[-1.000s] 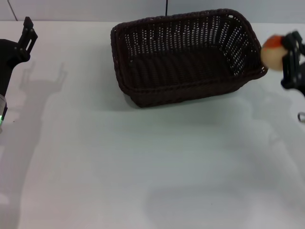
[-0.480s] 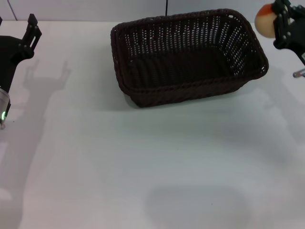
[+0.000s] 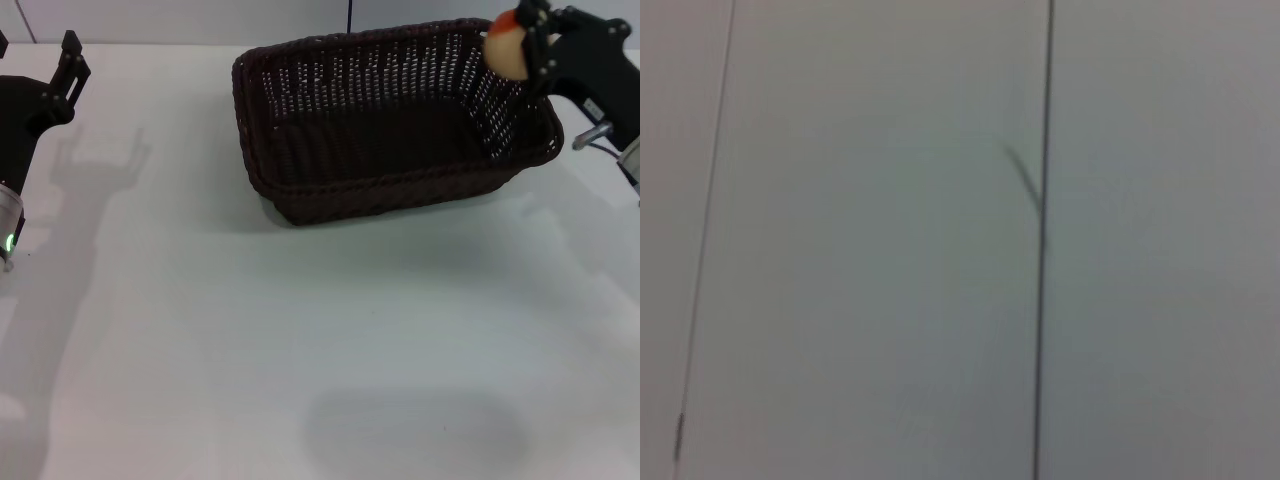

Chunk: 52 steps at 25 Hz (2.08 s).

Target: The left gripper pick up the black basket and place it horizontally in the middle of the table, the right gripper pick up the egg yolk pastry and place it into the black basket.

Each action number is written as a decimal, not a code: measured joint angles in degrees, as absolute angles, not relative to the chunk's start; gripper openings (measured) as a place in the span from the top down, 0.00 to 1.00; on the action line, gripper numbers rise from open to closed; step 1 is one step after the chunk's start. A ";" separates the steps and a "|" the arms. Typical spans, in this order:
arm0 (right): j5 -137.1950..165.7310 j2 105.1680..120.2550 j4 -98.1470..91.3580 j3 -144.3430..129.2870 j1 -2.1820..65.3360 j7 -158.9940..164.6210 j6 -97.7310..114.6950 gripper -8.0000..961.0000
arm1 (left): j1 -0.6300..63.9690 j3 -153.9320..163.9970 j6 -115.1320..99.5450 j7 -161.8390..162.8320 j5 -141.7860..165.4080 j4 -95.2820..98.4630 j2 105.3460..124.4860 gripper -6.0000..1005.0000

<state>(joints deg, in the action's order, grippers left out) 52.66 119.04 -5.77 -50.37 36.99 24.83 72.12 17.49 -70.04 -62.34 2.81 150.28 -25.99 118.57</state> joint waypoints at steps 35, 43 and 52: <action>25.12 119.62 -7.71 -60.30 16.01 24.92 90.60 0.34 | 15.60 -70.90 -62.62 4.32 150.21 -24.29 118.48 0.19; 23.94 119.52 1.30 -54.82 12.78 18.01 99.07 0.34 | 13.98 -71.40 -62.68 4.31 148.89 -23.79 118.53 0.19; 23.75 119.64 6.46 -47.14 10.62 14.04 103.38 0.34 | 13.03 -71.46 -62.96 4.28 146.10 -22.13 118.28 0.19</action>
<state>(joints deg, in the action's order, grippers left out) 23.75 119.64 6.46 -47.14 10.62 14.04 103.38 13.03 -71.46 -62.96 4.28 146.10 -22.13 118.28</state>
